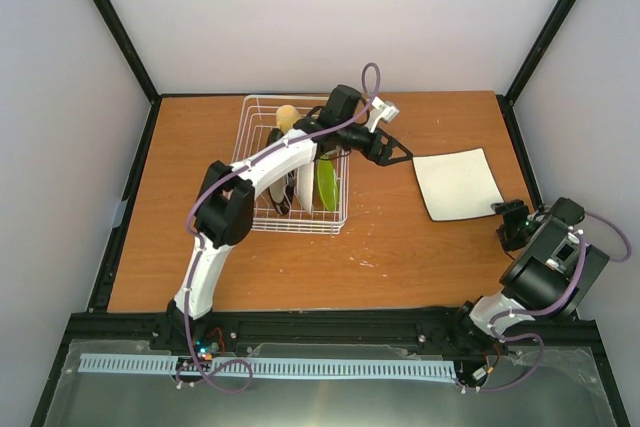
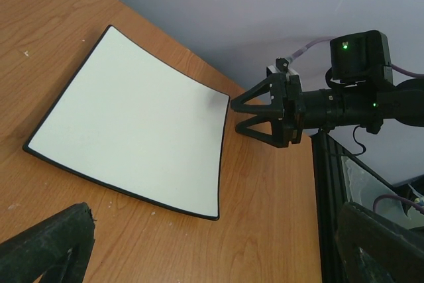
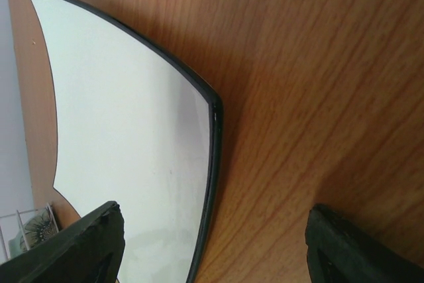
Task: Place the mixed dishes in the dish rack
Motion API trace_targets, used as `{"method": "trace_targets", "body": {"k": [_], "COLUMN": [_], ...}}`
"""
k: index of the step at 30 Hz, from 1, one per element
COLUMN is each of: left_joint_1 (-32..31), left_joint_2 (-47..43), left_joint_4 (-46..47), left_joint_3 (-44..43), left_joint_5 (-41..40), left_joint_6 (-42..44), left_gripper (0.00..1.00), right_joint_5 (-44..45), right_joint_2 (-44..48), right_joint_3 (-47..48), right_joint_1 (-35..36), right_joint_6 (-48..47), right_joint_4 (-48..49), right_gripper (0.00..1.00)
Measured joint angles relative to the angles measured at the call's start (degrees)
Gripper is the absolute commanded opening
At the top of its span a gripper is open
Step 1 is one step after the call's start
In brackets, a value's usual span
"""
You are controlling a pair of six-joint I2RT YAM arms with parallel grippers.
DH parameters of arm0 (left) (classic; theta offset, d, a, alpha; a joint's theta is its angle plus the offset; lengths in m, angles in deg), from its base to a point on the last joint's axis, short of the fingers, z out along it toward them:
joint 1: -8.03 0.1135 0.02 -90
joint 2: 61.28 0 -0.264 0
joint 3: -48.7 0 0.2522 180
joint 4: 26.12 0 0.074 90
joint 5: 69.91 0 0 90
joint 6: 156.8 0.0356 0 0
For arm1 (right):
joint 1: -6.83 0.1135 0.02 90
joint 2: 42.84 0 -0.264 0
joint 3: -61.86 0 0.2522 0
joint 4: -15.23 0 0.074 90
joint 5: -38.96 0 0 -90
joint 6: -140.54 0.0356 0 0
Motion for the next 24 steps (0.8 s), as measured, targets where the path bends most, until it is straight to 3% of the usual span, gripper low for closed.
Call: {"method": "trace_targets", "body": {"k": [10, 17, 20, 24], "left_joint_1": [0.0, 0.02, 0.04, 0.33], "left_joint_2": [1.36, 1.81, 1.81, 1.81], "left_joint_4": [0.39, 0.37, 0.37, 0.35], "left_joint_3": [0.0, -0.02, -0.04, -0.04], "left_joint_5": [-0.13, -0.15, -0.31, -0.76], "left_joint_6": [0.0, 0.02, 0.35, 0.66], "left_gripper": [1.0, 1.0, 1.0, 1.0], "right_joint_5": [-1.31, -1.51, -1.33, -0.98], "right_joint_2": [-3.13, -7.82, -10.16, -12.48], "right_joint_3": [-0.02, 0.9, 1.92, 2.25], "right_joint_1": [1.42, 7.26, 9.99, 12.24], "right_joint_6": [2.12, 6.21, 7.69, 9.44], "right_joint_4": [6.88, 15.93, 19.28, 22.32], "right_gripper": [0.69, 0.64, 0.54, 0.28]}}
